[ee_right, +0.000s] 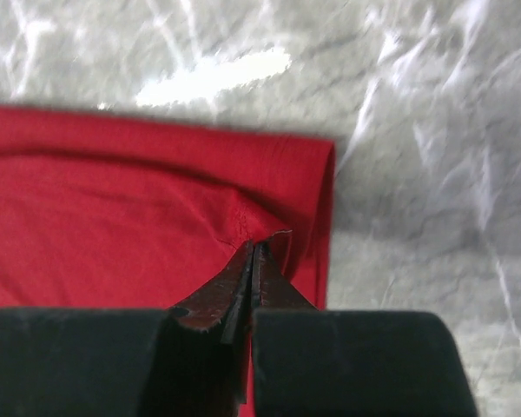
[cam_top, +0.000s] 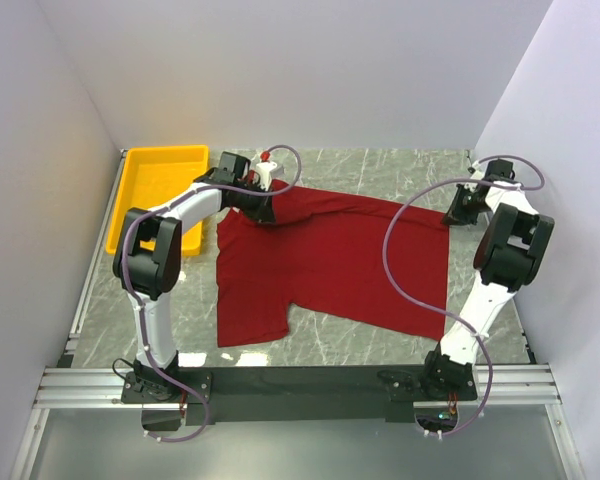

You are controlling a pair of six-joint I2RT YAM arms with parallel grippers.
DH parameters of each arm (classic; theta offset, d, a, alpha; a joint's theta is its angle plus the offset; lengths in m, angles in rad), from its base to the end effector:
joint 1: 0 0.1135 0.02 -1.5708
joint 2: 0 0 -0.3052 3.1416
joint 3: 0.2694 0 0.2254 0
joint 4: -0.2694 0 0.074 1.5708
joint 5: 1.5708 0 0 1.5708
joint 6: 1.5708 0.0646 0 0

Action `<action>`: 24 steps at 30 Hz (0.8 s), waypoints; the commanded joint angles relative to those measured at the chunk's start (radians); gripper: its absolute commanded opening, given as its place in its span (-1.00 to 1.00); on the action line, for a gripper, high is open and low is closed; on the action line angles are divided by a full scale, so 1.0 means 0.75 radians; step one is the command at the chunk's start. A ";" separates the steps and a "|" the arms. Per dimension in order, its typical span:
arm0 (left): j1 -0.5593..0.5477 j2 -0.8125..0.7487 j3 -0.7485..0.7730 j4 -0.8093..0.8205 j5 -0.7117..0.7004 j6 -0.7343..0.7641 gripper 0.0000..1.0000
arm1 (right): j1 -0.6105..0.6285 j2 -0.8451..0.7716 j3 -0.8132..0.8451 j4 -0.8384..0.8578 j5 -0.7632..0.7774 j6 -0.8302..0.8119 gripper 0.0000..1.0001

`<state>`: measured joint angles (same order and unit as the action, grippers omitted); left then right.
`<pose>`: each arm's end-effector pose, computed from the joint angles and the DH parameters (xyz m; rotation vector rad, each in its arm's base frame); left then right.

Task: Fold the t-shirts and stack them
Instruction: Fold the tshirt

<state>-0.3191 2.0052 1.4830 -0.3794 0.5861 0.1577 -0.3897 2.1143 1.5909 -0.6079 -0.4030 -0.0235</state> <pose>0.4123 -0.1738 0.2337 0.8151 2.2828 -0.7926 0.4284 -0.1486 0.1973 0.3574 2.5828 0.4014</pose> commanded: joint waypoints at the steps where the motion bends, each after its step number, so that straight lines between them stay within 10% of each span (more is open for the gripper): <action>1: 0.016 -0.113 -0.012 0.031 -0.006 -0.016 -0.99 | -0.026 -0.174 -0.074 0.086 -0.074 -0.075 -1.00; 17: 0.025 -0.099 0.003 -0.026 -0.094 -0.034 -0.99 | -0.086 -0.226 -0.195 0.125 -0.046 -0.210 -1.00; 24: 0.025 -0.105 0.003 -0.046 -0.094 -0.026 -0.99 | -0.088 -0.252 -0.254 0.117 -0.029 -0.267 -0.39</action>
<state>-0.3023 1.9633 1.4719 -0.3923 0.5240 0.1371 -0.4454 1.9675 1.4342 -0.5381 -0.4473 -0.1772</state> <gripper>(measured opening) 0.014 0.249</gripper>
